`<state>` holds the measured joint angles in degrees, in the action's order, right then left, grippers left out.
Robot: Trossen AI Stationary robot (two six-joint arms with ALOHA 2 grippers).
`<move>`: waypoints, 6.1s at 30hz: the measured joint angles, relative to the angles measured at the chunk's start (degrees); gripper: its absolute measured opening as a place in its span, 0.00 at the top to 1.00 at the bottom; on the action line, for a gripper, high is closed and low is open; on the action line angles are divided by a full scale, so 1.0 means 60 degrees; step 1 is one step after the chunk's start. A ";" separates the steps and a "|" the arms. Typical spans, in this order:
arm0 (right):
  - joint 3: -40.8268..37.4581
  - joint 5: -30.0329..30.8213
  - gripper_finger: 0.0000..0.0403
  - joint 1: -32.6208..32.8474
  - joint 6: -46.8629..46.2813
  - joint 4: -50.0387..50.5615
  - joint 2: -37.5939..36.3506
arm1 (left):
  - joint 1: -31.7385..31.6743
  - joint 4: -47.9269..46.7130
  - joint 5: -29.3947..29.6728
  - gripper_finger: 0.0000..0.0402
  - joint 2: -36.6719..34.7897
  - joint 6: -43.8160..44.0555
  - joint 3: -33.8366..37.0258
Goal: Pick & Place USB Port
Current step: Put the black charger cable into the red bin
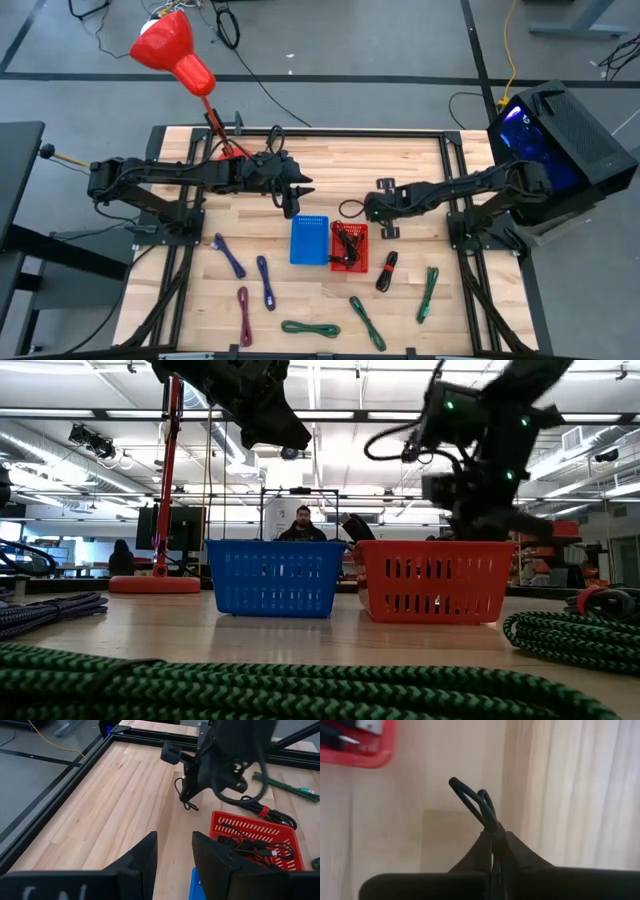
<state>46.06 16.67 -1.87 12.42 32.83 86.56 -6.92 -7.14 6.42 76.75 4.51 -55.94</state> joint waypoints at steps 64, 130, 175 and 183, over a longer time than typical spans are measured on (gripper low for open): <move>0.2586 -0.1747 0.82 0.2135 -0.1318 -0.1815 0.1530 | 0.0004 -0.0233 0.0000 0.69 0.0004 -0.0112 0.0015; 0.0778 -0.1734 0.71 0.6389 -1.2771 0.0342 0.0222 | 0.0007 -0.0382 -0.0004 0.69 0.0004 0.0084 0.0018; 0.0550 -0.0796 0.60 0.6736 -1.8298 -0.1026 0.1517 | 0.0007 -0.2479 -0.0616 0.69 0.0004 -0.0171 0.0022; 0.0589 -0.0480 0.64 0.6765 -1.8299 -0.0999 0.2095 | 0.0004 -0.2513 -0.0616 0.69 0.0004 -0.0185 0.0022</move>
<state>49.60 13.79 38.72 -97.37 26.83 99.14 -6.90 -22.21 2.72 76.77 3.40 -55.81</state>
